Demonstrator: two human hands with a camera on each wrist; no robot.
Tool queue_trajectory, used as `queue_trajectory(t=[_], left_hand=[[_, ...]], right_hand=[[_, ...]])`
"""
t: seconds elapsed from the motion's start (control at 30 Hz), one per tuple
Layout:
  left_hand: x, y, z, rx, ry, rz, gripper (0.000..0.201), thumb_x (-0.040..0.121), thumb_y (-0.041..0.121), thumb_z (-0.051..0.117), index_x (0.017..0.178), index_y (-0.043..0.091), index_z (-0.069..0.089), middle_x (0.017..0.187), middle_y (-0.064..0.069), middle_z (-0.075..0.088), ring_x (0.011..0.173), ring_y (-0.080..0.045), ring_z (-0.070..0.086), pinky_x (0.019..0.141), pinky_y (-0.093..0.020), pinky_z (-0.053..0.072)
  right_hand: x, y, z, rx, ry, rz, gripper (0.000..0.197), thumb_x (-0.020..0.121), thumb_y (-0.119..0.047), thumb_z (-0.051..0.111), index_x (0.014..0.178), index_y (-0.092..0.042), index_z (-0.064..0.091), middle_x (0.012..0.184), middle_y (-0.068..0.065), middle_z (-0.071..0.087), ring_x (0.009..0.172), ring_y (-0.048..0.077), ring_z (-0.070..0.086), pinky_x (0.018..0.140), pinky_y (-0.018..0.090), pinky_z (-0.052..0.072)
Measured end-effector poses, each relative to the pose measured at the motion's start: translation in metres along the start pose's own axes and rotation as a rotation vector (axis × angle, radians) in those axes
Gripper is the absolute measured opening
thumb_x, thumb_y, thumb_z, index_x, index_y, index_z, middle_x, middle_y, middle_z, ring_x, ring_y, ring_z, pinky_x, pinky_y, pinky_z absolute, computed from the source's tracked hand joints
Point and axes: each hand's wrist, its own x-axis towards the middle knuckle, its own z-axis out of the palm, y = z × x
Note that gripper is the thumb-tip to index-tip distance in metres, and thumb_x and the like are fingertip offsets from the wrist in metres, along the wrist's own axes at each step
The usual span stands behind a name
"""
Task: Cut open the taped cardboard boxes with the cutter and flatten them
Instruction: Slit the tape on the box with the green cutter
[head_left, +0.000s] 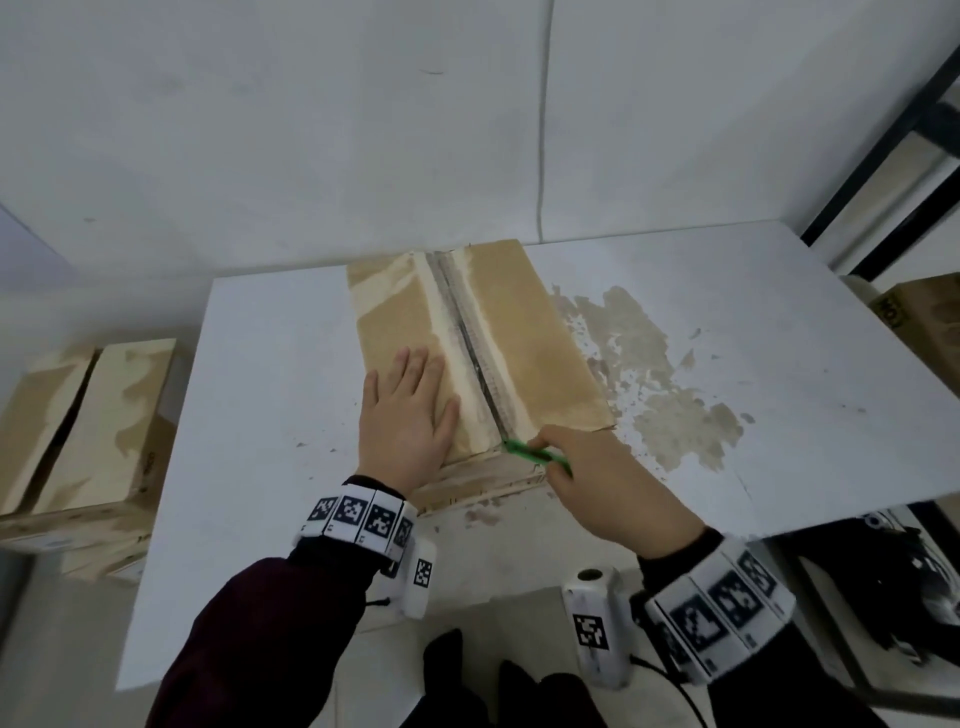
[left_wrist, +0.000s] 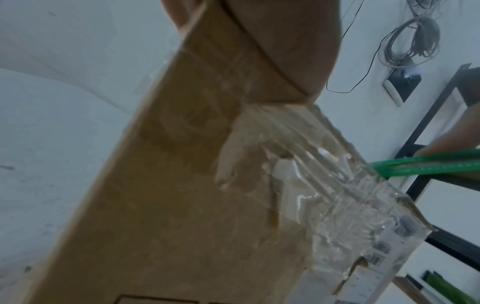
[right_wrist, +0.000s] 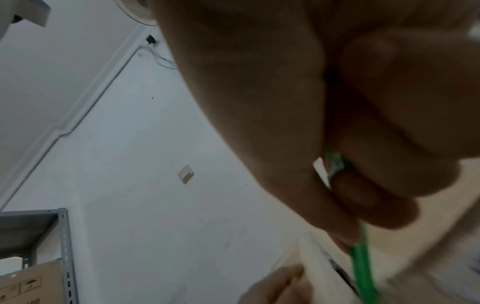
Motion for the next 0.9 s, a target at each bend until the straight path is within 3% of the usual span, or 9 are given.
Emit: queue_trajectory(t=[0.1,0.17,0.2,0.3,0.43,0.57,0.7,0.83,0.9], left_hand=[[-0.005,0.000,-0.005,-0.003,-0.004,0.277,0.061,0.098,0.055,0.010,0.139,0.029,0.046,0.150,-0.007,0.039,0.143,-0.025,0.027,0.114,-0.052,0.014],[-0.007,-0.001,-0.004,-0.013,-0.004,0.535,0.055,0.101,0.047,0.019,0.129,0.021,0.058,0.140,-0.006,0.052,0.136,-0.024,0.041,0.111,-0.047,0.026],[-0.006,-0.002,-0.004,-0.029,-0.013,0.592,0.053,0.101,0.046,0.023,0.126,0.018,0.060,0.137,-0.005,0.055,0.134,-0.023,0.044,0.110,-0.044,0.031],[-0.001,-0.002,-0.004,-0.050,-0.037,0.613,0.047,0.099,0.046,0.031,0.118,0.017,0.062,0.134,-0.005,0.056,0.132,-0.022,0.044,0.106,-0.040,0.034],[0.009,0.005,-0.002,-0.051,-0.059,0.591,0.032,0.098,0.039,0.033,0.103,0.020,0.058,0.122,-0.003,0.051,0.122,-0.023,0.040,0.098,-0.041,0.032],[0.015,0.014,0.000,-0.110,-0.052,0.536,0.032,0.097,0.037,0.032,0.094,0.016,0.056,0.112,-0.004,0.046,0.115,-0.023,0.035,0.100,-0.037,0.027],[0.016,0.016,-0.001,-0.170,-0.012,0.522,0.029,0.097,0.034,0.036,0.091,0.014,0.056,0.108,-0.004,0.048,0.110,-0.022,0.039,0.100,-0.037,0.028],[0.015,0.018,0.000,-0.184,0.017,0.535,0.024,0.096,0.030,0.041,0.090,0.013,0.058,0.106,-0.005,0.049,0.105,-0.021,0.039,0.098,-0.037,0.031],[0.016,0.018,0.001,-0.177,0.024,0.541,0.026,0.096,0.031,0.040,0.090,0.012,0.058,0.104,-0.006,0.050,0.102,-0.022,0.041,0.097,-0.037,0.031]], right_hand=[[-0.011,0.015,0.016,0.162,0.059,0.004,0.025,0.098,-0.014,0.041,0.118,-0.023,0.054,0.058,0.000,0.045,0.037,0.008,0.032,0.038,0.018,0.027],[-0.014,0.024,0.026,0.252,0.112,0.003,0.025,0.098,-0.016,0.043,0.115,-0.029,0.055,0.058,0.002,0.048,0.039,0.007,0.036,0.042,0.018,0.026],[-0.015,0.027,0.030,0.292,0.139,0.006,0.025,0.097,-0.017,0.044,0.114,-0.032,0.056,0.062,0.006,0.052,0.042,0.007,0.037,0.046,0.018,0.026],[-0.015,0.038,0.041,0.407,0.203,0.063,0.024,0.096,-0.018,0.048,0.111,-0.032,0.061,0.070,0.008,0.057,0.056,0.013,0.045,0.054,0.024,0.033],[-0.013,0.047,0.046,0.634,0.157,0.135,0.025,0.095,-0.017,0.049,0.109,-0.031,0.065,0.056,-0.007,0.042,0.044,0.004,0.034,0.045,0.014,0.027],[-0.012,0.048,0.047,0.553,0.219,0.079,0.022,0.094,-0.019,0.051,0.105,-0.032,0.064,0.047,-0.018,0.046,0.045,0.006,0.034,0.045,0.014,0.027],[-0.010,0.049,0.051,0.550,0.274,0.054,0.017,0.094,-0.022,0.054,0.104,-0.028,0.066,0.048,-0.015,0.046,0.046,0.006,0.035,0.047,0.015,0.025],[-0.014,0.046,0.054,0.590,0.250,0.060,0.018,0.095,-0.020,0.053,0.109,-0.021,0.065,0.054,-0.035,0.051,0.052,-0.010,0.049,0.048,0.007,0.033],[-0.016,0.044,0.056,0.617,0.257,0.070,0.020,0.096,-0.020,0.053,0.111,-0.020,0.065,0.056,-0.037,0.052,0.053,-0.013,0.049,0.050,0.007,0.033]])
